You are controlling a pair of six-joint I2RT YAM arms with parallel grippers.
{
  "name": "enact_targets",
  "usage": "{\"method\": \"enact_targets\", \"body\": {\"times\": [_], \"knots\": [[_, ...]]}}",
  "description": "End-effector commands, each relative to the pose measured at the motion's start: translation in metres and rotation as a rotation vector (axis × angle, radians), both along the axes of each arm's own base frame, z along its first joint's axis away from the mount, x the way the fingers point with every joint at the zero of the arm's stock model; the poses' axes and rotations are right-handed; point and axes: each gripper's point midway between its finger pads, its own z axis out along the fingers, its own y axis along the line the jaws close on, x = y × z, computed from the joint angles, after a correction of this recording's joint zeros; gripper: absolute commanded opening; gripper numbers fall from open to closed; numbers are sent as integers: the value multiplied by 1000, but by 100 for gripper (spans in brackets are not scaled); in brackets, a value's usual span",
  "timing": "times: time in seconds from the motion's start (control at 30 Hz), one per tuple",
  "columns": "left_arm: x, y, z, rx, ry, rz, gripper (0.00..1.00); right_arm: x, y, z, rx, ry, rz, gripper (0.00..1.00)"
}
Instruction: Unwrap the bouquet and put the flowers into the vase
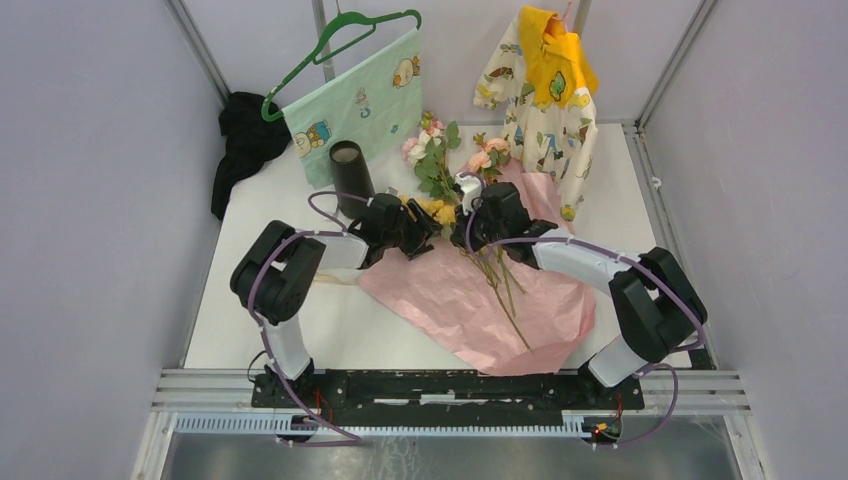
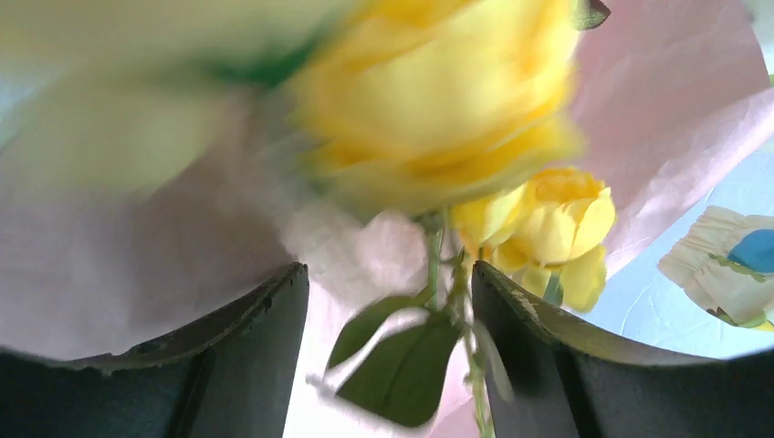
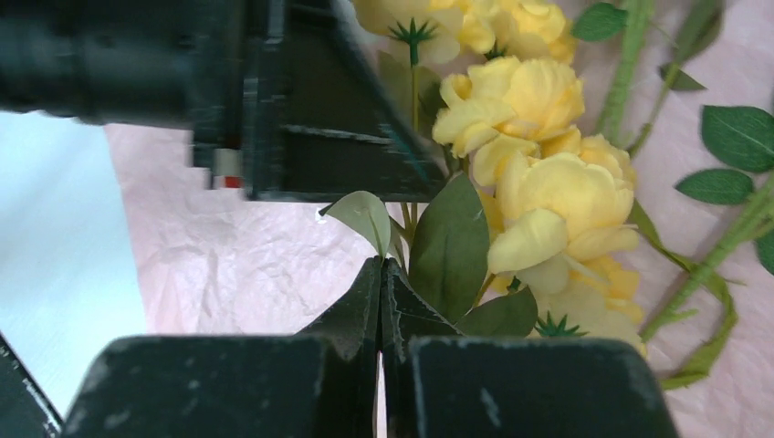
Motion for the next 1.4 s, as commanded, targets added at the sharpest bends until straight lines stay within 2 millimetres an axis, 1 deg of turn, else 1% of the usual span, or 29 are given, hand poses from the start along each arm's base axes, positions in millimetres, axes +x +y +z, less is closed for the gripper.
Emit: {"method": "enact_targets", "body": {"times": [0.0,0.07,0.13,0.27,0.3,0.37,0.47,0.6,0.63,0.67,0.77,0.8,0.93,1.0,1.07,1.23,1.33,1.37], "knots": [[28,-26,42,-95,-129,-39,72,-10,35,30,89,-63,94,0],[35,-34,51,-113,-149,-52,72,-17,45,31,92,-65,118,0],[39,-38,56,-128,-158,-63,73,-21,50,32,89,-69,127,0],[34,-39,52,-142,-146,-67,72,-24,51,29,84,-63,130,0],[33,-38,50,-147,-143,-66,67,-24,51,29,85,-65,129,0],[30,-39,51,-169,-151,-74,49,-25,51,29,83,-65,132,0],[27,-44,50,-201,-147,-101,28,-25,51,31,79,-73,126,0],[25,-46,52,-214,-144,-118,10,-21,46,33,64,-91,101,0],[23,-44,51,-205,-140,-116,5,-21,45,34,63,-92,101,0],[22,-43,49,-194,-136,-114,2,-21,45,35,65,-95,101,1],[19,-33,48,-155,-141,-88,2,-23,43,37,64,-103,103,16],[18,-29,52,-139,-156,-80,2,-23,42,38,64,-108,98,22],[14,-14,63,-71,-192,-47,2,-24,37,40,58,-127,94,36],[13,-7,69,-38,-212,-30,2,-25,36,43,61,-136,95,45],[13,0,75,-2,-229,-16,2,-26,35,46,71,-145,93,49],[15,11,96,40,-290,13,2,-28,33,54,88,-161,89,55],[14,24,120,87,-350,48,2,-32,31,65,115,-186,90,63],[15,31,130,113,-378,71,2,-34,30,70,129,-198,90,64]]}}
